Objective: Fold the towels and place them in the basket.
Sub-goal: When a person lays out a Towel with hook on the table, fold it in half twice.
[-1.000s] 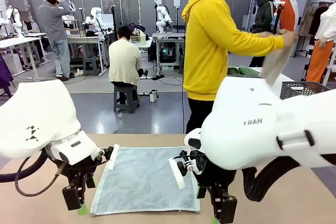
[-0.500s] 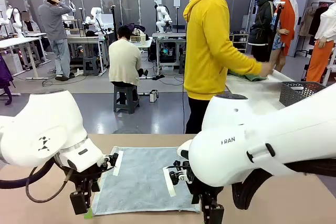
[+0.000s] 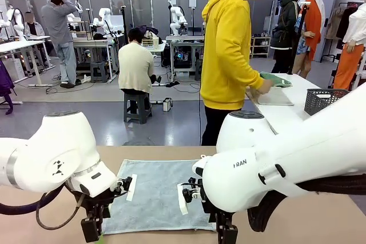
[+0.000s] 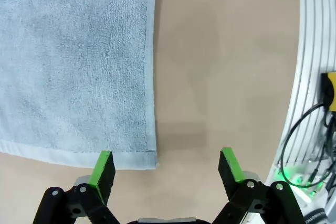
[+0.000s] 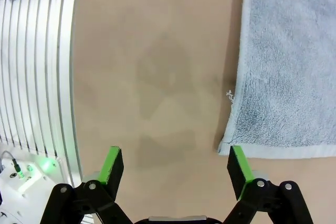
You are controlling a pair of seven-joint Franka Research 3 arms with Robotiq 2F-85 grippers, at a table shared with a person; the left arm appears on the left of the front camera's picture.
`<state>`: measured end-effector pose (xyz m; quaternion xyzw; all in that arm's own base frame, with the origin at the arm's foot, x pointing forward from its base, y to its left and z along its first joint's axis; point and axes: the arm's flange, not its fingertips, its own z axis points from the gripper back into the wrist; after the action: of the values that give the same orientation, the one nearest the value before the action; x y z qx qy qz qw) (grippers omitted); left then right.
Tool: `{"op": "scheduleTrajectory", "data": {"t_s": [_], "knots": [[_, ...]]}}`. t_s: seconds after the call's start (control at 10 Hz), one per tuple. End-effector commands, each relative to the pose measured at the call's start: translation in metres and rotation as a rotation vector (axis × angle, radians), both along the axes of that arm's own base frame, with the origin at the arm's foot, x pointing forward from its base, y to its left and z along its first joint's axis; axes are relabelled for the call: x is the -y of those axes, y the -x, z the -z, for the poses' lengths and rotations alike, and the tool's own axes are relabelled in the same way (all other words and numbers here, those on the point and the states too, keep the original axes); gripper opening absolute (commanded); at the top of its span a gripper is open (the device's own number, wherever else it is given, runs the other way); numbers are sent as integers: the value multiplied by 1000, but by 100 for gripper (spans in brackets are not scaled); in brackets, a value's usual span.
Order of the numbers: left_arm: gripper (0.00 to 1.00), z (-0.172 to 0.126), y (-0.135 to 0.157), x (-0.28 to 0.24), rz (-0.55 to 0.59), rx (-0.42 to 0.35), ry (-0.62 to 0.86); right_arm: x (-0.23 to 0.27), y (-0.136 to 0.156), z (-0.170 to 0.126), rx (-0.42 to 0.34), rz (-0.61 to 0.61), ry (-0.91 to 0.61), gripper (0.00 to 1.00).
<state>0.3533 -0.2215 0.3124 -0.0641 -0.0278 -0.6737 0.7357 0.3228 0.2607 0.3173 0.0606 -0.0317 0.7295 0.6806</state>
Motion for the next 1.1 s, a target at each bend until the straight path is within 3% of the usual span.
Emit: {"op": "scheduleTrajectory", "data": {"t_s": [0.0,1.0], "knots": [[100,9,3,-5,-2,11,-2,-6,-10,7,22,44,29,100],[100,29,-8,-13,-33,7,-17,-7,-28,26,0,103,15,100]]}}
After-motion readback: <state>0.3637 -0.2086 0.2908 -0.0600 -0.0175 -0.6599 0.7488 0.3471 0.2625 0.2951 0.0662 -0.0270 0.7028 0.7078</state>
